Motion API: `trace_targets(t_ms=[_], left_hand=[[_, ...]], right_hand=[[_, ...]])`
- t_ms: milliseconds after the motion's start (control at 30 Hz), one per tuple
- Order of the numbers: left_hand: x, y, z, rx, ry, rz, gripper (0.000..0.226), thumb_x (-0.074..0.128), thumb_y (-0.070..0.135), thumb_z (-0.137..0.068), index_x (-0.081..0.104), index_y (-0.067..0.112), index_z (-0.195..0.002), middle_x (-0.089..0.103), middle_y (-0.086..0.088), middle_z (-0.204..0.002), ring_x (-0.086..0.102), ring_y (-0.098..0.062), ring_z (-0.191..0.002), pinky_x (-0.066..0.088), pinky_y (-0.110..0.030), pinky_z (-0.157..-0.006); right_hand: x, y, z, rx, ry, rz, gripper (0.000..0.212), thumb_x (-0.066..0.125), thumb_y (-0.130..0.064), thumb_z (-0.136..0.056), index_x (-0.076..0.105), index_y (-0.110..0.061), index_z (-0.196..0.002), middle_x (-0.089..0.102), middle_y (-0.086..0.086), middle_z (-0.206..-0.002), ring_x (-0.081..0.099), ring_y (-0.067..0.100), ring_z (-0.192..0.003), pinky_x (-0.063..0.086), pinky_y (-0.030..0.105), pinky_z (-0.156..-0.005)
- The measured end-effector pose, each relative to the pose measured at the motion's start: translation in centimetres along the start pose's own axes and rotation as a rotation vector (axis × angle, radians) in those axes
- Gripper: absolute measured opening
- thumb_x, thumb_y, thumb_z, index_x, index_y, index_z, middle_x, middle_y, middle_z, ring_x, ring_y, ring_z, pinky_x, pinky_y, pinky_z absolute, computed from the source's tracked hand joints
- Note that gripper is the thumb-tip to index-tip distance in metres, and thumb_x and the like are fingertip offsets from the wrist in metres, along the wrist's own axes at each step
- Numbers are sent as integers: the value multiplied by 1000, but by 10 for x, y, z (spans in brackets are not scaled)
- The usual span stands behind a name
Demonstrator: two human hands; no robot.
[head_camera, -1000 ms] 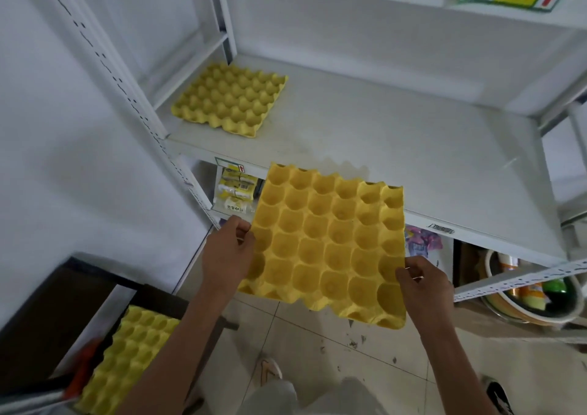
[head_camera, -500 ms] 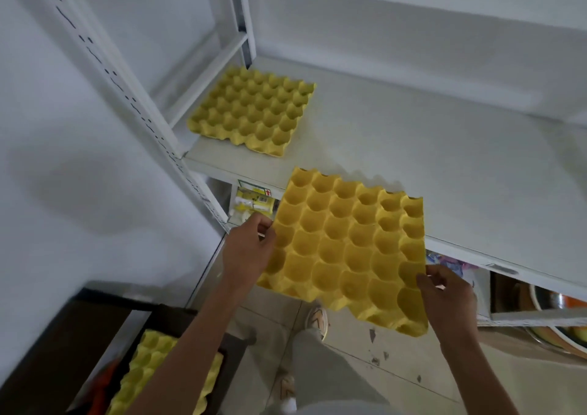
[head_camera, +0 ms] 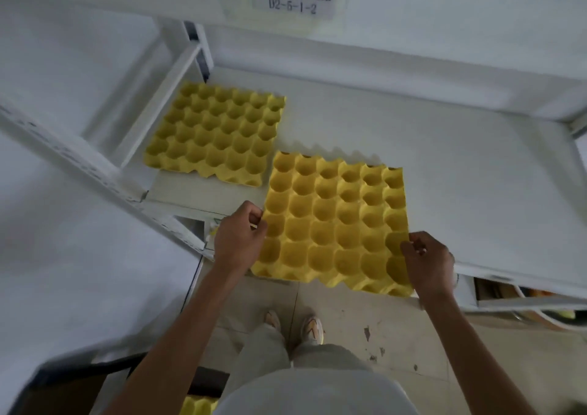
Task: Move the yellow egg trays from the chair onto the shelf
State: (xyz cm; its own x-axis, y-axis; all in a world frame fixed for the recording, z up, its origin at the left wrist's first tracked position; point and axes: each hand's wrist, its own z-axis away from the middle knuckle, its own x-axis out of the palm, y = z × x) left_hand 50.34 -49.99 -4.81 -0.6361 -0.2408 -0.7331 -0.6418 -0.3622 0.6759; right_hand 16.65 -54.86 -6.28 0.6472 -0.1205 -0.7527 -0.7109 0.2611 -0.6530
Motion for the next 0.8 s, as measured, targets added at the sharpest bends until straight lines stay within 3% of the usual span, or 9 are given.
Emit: trace_targets(t_ms=[67, 200, 300, 400, 533, 667, 733, 800], left_hand=[[1, 1, -18, 15, -38, -7, 5, 70, 23, -90, 66, 21, -92, 70, 11, -86, 69, -12, -81, 58, -34, -71], [5, 10, -45, 58, -103, -27, 8, 70, 29, -89, 70, 23, -94, 73, 11, -88, 70, -12, -81, 60, -40, -74], [9, 16, -58, 46, -196, -4, 21, 72, 37, -88, 72, 21, -102, 74, 9, -94, 70, -13, -87, 59, -36, -79], [13, 17, -72, -6, -259, 174, 30, 71, 34, -88, 72, 20, -114, 70, 12, -97, 68, -11, -94, 56, -31, -81], [13, 17, -89, -8, -281, 248, 36, 65, 34, -91, 67, 27, -126, 68, 17, -108, 63, 3, -92, 45, -14, -69], [2, 14, -104, 98, -307, 245, 43, 68, 23, -92, 63, 23, -135, 70, 16, -114, 63, 18, -83, 51, -8, -72], [-7, 7, -110, 236, -245, 116, 44, 69, 23, -93, 62, 20, -136, 70, 10, -124, 65, 11, -95, 54, -16, -79], [-17, -2, -118, 353, -88, -92, 44, 69, 30, -91, 63, 25, -133, 69, 8, -122, 66, -8, -105, 54, -28, -76]], right_hand=[[3, 0, -3, 21, 13, 15, 12, 67, -14, -91, 77, -15, -98, 66, -7, -78, 59, 18, -71, 37, 20, -60], [8, 0, -19, 84, 45, -12, 15, 65, -15, -92, 78, -12, -101, 68, -1, -83, 62, 24, -80, 42, 29, -75], [12, 1, -28, 214, 80, -108, 19, 61, -17, -91, 78, -16, -102, 70, -3, -81, 65, 27, -85, 45, 31, -71], [20, -7, -42, 254, 106, -169, 20, 60, -18, -91, 77, -19, -102, 66, -10, -78, 65, 26, -85, 45, 29, -68], [36, -21, -64, 268, 114, -215, 21, 60, -20, -92, 76, -19, -106, 66, -7, -81, 65, 21, -83, 48, 28, -70], [51, -34, -88, 280, 140, -239, 23, 60, -22, -93, 75, -19, -110, 72, 0, -96, 66, 22, -89, 54, 32, -76], [58, -37, -98, 281, 134, -212, 24, 62, -26, -93, 75, -20, -111, 75, 4, -103, 68, 25, -95, 56, 37, -82], [62, -40, -106, 261, 117, -177, 25, 63, -30, -91, 75, -21, -112, 76, 5, -105, 69, 26, -97, 58, 40, -82]])
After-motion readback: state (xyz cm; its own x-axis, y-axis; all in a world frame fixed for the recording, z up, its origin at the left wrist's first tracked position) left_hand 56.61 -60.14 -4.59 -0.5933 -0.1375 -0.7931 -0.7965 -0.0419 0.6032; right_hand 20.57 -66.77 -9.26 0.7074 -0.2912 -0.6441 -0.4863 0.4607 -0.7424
